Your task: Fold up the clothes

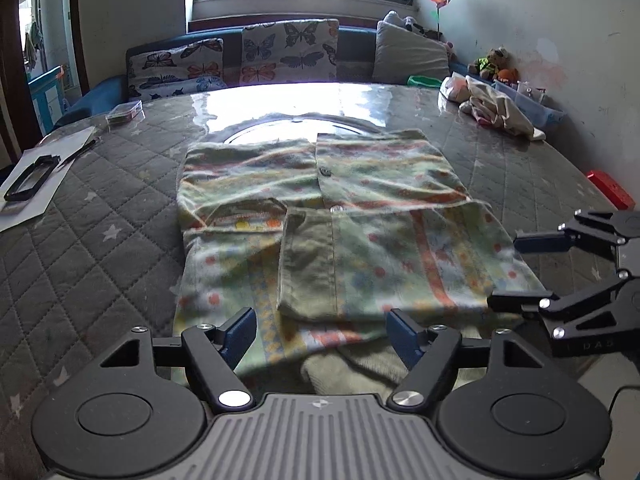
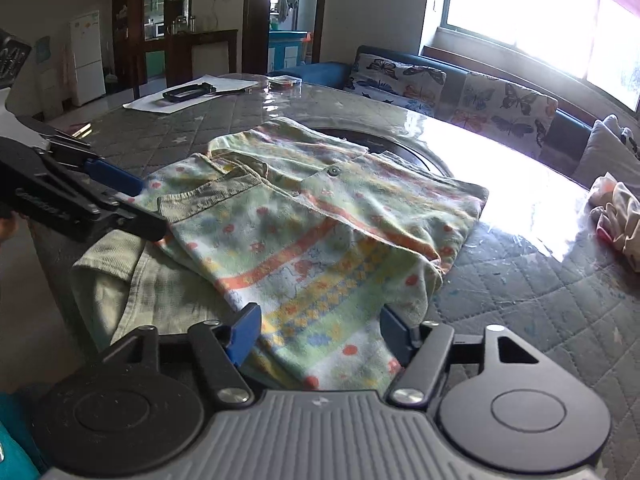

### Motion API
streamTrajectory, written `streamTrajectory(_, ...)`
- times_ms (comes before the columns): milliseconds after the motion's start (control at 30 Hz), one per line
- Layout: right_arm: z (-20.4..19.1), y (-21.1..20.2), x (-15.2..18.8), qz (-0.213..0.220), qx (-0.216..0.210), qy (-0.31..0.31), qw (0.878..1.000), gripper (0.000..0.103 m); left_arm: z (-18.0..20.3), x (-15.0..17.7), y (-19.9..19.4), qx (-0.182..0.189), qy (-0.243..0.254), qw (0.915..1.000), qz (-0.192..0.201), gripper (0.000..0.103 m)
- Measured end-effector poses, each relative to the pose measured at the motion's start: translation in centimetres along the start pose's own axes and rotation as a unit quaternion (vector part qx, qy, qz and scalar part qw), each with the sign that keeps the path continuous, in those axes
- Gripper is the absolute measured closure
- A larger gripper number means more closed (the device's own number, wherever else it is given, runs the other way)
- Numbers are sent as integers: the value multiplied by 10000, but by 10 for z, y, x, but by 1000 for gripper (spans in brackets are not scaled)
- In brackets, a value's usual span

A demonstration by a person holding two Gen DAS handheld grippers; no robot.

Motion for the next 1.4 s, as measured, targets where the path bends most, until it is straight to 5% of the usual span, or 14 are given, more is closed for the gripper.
streamTrajectory(400,-2,-12,8,30,41,-201,9998,26,9,15,-10,-65,-94,9992,-387,21)
streamTrajectory(900,-13,-11,6,52,-62,-286,9996,16,21,12,-11,-690,18,9949,-737,0)
streamTrajectory(1400,-13,-4,5,-8,-108,-259,9996,14,24,9,-9,-954,44,9912,-919,0)
Point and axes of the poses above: each gripper's, at about its wrist camera, not at the fingertips, and y roughly the way its jaws point, z to its right, x to its underside, the point moved 1 cm from there along y, roughly the way its jaws point, and after that the axes turned 1 degree about x, right-handed, at the moved point
